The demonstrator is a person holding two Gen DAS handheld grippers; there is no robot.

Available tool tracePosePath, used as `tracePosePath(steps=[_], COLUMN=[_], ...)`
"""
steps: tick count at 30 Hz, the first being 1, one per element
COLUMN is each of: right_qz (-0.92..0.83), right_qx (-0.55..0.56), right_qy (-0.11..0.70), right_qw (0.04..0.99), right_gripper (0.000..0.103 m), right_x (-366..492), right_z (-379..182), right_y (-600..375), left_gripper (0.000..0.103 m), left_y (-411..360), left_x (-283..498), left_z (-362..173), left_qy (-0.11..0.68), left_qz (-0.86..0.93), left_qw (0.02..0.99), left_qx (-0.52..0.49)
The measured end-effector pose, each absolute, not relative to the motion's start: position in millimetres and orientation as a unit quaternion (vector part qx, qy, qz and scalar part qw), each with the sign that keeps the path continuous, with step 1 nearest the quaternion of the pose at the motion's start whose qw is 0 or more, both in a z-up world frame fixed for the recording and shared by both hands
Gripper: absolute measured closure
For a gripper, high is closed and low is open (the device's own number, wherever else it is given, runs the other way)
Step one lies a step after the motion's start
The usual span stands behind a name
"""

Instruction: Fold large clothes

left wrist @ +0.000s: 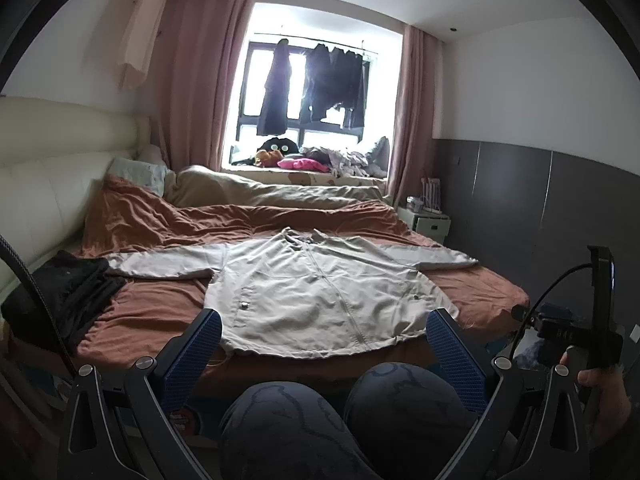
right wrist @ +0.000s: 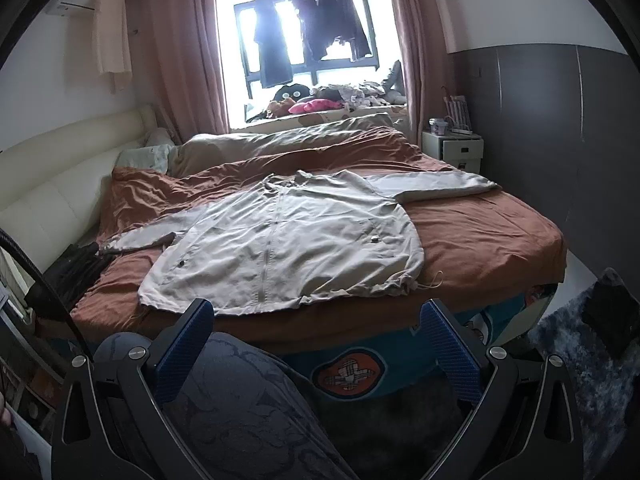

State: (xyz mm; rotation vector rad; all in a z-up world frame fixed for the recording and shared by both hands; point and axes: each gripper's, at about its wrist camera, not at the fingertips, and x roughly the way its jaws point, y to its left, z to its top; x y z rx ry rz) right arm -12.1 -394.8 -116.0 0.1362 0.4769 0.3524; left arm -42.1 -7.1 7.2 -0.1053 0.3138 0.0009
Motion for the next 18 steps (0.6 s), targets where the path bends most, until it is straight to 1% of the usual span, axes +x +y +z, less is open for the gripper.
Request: tracePosePath(steps=[12, 18], right_qz=[0.169, 0.168], right_qx=[0.075, 0.07], right_qy=[0.247, 0.252], right_qw=[0.951, 0.95], right_gripper=[0.0, 0.0], right_x=[10.6, 31.6], right_z=[-119.0, -120.0], right_y=[-394.0, -383.5], left_gripper=[0.0, 0.0], left_y=[-8.0, 4.3], left_x=[-16.2, 12.4], left_z=[5.8, 0.8], left_qy=[0.174, 0.184], left_qz=[-0.012, -0.013], left_qw=[0.983, 0.981], left_qx=[-0.05, -0.058])
